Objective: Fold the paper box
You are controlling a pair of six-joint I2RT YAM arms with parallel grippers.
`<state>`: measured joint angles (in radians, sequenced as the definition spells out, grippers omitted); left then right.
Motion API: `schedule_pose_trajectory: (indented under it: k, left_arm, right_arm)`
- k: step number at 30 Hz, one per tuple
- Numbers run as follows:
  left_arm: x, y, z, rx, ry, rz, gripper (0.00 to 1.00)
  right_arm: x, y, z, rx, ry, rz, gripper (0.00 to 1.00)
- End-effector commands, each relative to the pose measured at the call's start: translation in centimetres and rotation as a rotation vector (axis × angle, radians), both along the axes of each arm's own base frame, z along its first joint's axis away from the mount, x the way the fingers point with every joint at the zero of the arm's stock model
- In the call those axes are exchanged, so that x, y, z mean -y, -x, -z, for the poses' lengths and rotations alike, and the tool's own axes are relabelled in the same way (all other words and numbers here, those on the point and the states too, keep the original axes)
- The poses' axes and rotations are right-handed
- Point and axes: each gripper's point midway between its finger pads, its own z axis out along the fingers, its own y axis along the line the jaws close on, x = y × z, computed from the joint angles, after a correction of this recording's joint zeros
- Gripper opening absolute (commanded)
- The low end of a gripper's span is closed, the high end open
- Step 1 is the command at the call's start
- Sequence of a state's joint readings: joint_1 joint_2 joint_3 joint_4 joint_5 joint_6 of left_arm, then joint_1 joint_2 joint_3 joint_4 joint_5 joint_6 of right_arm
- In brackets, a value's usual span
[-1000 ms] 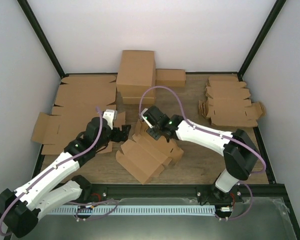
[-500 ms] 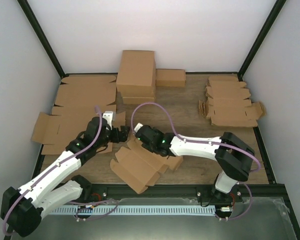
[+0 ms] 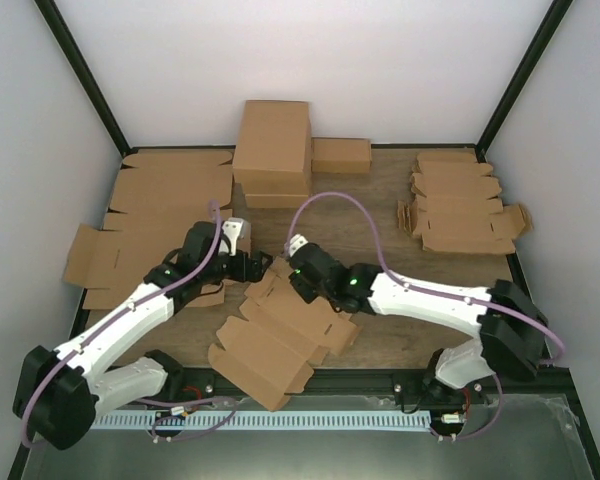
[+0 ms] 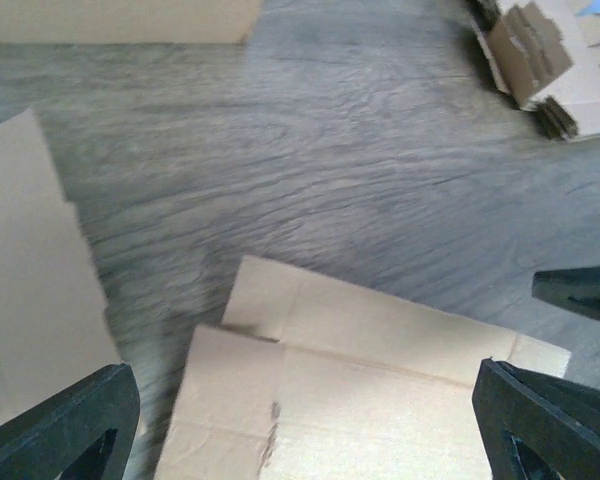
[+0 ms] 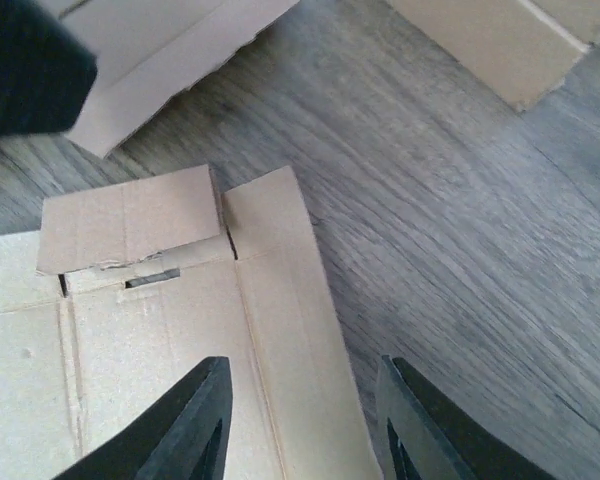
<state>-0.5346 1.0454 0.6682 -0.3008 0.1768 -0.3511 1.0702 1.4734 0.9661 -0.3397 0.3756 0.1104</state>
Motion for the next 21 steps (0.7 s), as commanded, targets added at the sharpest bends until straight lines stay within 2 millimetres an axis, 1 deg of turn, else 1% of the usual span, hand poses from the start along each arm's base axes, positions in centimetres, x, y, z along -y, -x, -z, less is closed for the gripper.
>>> schedule_pose_trajectory:
  k: [1, 3, 5, 6, 8, 11, 13, 15, 17, 19, 21]
  left_arm:
    - [2.8, -0.8, -2.9, 0.071, 0.031, 0.14, 0.94]
    - [3.7, -1.0, -2.5, 0.072, -0.016, 0.205, 0.95]
    - [5.3, -0.2, -2.6, 0.084, -0.012, 0.337, 0.96]
    - [6.0, 0.4, -2.7, 0.106, -0.008, 0.405, 0.96]
    - [6.9, 1.2, -2.8, 0.17, -0.038, 0.507, 0.96]
    - [7.8, 1.7, -2.2, 0.255, -0.164, 0.646, 0.96]
    - [8.1, 1.4, -0.9, 0.226, -0.235, 0.708, 0.95]
    - [8.3, 1.5, 0.0, 0.182, -0.3, 0.775, 0.92]
    - [8.4, 1.7, 0.9, 0.166, -0.366, 0.831, 0.91]
    - [8.6, 2.0, 1.7, 0.167, -0.422, 0.88, 0.91]
    - [8.9, 2.1, 2.0, 0.178, -0.451, 0.915, 0.92]
  right_arm:
    - [3.1, 0.9, -1.5, -0.158, -0.15, 0.143, 0.47]
    - [4.5, 1.9, -1.7, -0.246, -0.231, 0.187, 0.52]
    - [5.7, 3.3, -1.3, -0.325, -0.286, 0.217, 0.55]
    - [6.2, 4.2, -1.0, -0.365, -0.312, 0.234, 0.6]
    - [7.1, 5.7, -0.4, -0.447, -0.352, 0.281, 0.74]
    - [8.5, 8.2, 1.1, -0.58, -0.366, 0.362, 0.85]
    - [9.8, 9.4, 2.1, -0.646, -0.372, 0.444, 0.86]
    - [10.9, 10.7, 3.0, -0.713, -0.375, 0.524, 0.86]
    - [12.0, 11.9, 3.8, -0.775, -0.365, 0.609, 0.85]
    - [12.9, 12.9, 4.5, -0.811, -0.345, 0.685, 0.85]
    - [14.0, 13.6, 5.1, -0.826, -0.328, 0.772, 0.84]
